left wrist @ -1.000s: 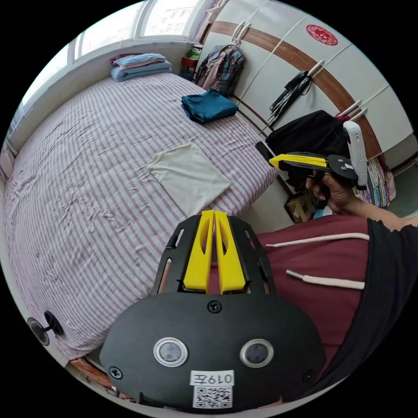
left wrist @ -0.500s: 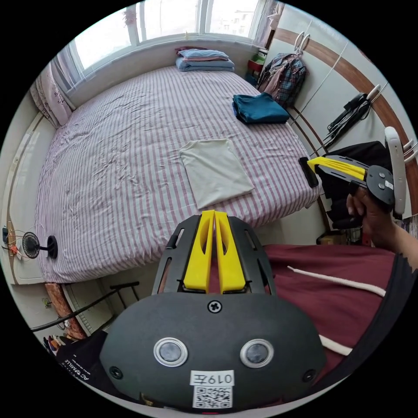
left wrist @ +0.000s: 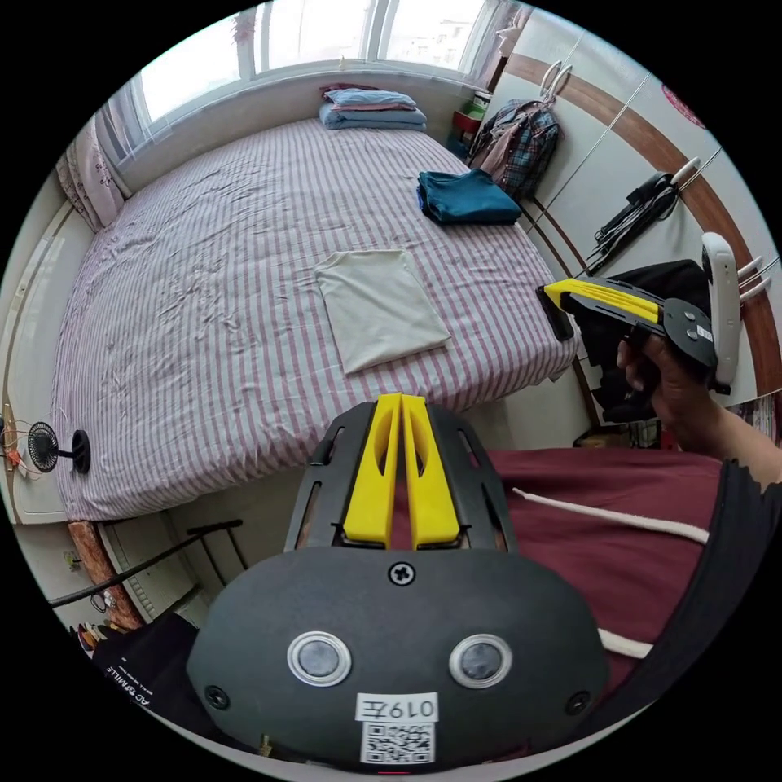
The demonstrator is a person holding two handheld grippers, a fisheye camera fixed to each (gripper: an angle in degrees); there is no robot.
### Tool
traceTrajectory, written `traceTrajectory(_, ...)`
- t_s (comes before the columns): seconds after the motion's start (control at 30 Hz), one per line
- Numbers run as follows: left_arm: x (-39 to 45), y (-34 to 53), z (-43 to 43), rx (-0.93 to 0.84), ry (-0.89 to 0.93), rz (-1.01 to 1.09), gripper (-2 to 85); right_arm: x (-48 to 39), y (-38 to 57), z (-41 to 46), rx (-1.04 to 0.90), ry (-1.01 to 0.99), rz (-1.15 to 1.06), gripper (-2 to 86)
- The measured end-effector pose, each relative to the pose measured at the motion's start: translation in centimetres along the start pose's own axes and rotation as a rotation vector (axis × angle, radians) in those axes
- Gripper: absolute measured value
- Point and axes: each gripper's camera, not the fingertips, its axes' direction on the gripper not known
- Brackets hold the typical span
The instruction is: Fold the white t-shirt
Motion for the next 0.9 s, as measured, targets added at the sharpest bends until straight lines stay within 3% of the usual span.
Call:
traceTrajectory(0.23, 2.0, 2.2, -0.4, 0.136, -0.12, -0.074, 0.7, 1.8, 1.0, 1.9, -0.01, 0.009, -0.001, -0.8)
traceTrajectory(0.53, 1.0, 3.8, -0.3, 0.168, -0.235, -0.226, 0.9, 6.8, 1.9, 4.9, 0.026, 0.065, 0.028, -0.8)
traceTrajectory(0.9, -3.4, -4.7, 1.8, 0.141, -0.17, -0.166, 0.9, 9.7, -2.5, 10.8, -0.059, 0.024, 0.0, -1.0)
